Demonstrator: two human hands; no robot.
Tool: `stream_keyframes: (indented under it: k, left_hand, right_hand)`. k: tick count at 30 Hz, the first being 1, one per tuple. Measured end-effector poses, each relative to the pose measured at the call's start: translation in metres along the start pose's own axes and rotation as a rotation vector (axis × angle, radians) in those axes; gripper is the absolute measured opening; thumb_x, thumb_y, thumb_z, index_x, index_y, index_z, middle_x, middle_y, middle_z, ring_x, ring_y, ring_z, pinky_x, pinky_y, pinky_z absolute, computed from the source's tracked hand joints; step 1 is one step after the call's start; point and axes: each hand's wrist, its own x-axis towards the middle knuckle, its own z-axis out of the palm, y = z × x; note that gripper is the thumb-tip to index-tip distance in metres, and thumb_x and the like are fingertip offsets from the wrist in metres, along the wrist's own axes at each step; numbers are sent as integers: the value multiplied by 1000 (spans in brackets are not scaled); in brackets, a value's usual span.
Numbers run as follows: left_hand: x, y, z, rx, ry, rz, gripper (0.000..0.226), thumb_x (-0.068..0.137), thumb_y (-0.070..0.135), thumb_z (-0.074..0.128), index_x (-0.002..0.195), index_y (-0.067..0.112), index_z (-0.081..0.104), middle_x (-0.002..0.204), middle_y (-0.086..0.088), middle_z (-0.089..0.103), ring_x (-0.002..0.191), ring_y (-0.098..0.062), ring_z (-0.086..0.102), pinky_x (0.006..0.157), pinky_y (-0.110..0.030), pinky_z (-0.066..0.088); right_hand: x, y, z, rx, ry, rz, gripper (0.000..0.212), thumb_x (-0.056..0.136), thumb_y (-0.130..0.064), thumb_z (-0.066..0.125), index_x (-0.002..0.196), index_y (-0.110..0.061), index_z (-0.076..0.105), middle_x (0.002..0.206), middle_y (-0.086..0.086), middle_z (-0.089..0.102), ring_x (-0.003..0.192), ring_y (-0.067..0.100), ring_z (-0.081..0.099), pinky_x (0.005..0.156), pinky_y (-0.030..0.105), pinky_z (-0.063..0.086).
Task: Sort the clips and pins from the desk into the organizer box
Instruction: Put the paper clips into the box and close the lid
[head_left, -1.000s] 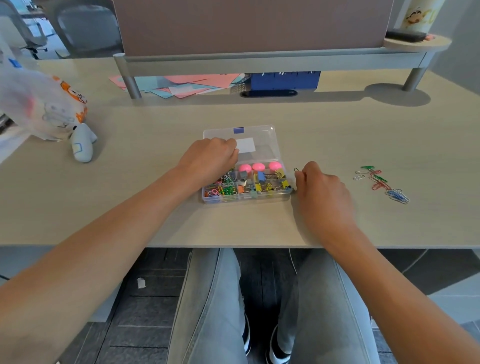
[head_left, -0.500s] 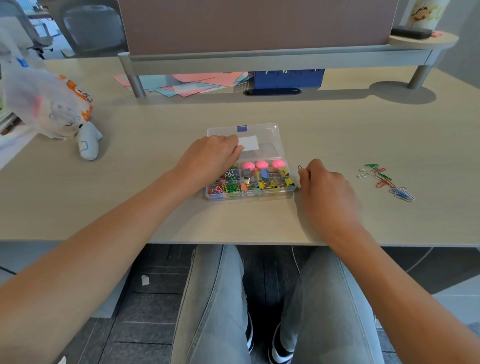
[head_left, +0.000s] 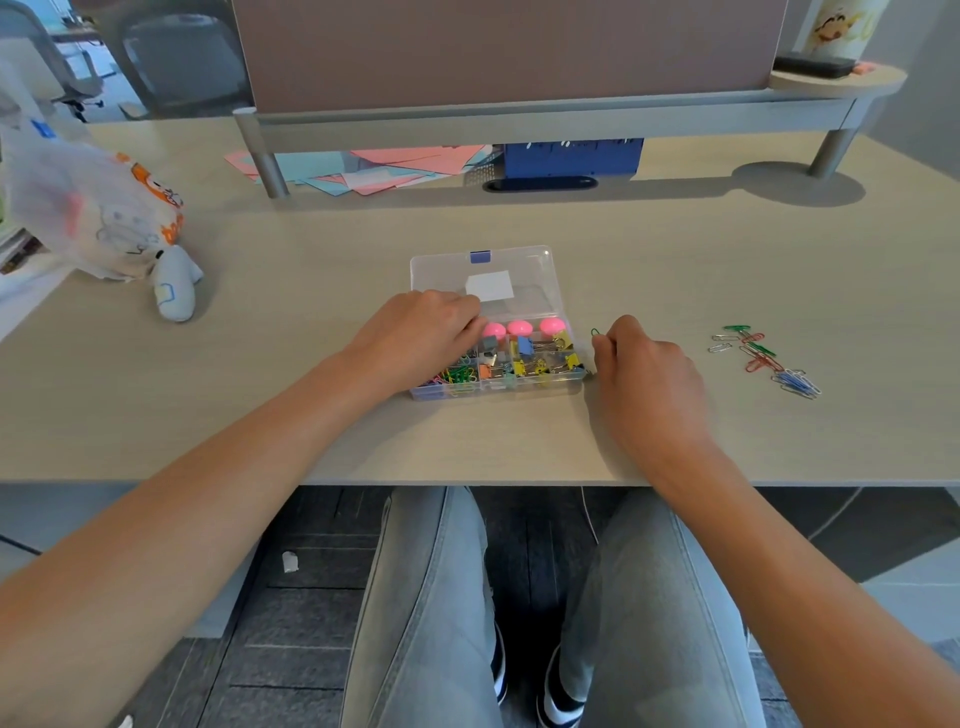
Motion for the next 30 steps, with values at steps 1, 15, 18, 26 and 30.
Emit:
stream_keyframes:
  k: [1,15,18,26,30]
  left_hand:
    - [0,0,0,-3,8,1,36,104,31,37,82,9,54,69,-5,57,56,-30,54,49,-37,43]
    - [-16,12,-5,-47,101,40,37,104,35,44,74,13,49,62,8,37,49,-23,37,45,-30,28]
    - [-16,13,-7,-69,75,49,36,104,36,44,73,16,46,62,8,37,49,-23,40,45,-30,29]
    - [-18,16,-9,-119,45,59,31,102,32,45,76,15,49,67,7,46,55,-22,47,47,-37,43]
    - [-20,18,-10,-122,65,56,32,101,35,39,78,15,49,69,5,49,57,-23,48,48,-39,43]
  right_hand:
    - [0,0,0,-2,2,-2,29,107,-34,36,96,-11,49,68,5,46,66,37,48,55,38,34]
    - [-1,1,0,25,15,-4,27,105,-31,38,94,-9,49,62,3,42,64,38,46,55,39,36]
    - [-1,1,0,28,6,-2,28,106,-32,37,94,-9,49,65,5,46,66,38,49,56,39,38]
    - [-1,1,0,27,18,-9,30,107,-33,35,96,-9,50,69,7,49,67,38,50,56,38,36]
    - [-2,1,1,25,25,-10,30,106,-33,36,96,-9,50,69,8,49,66,38,49,55,38,34]
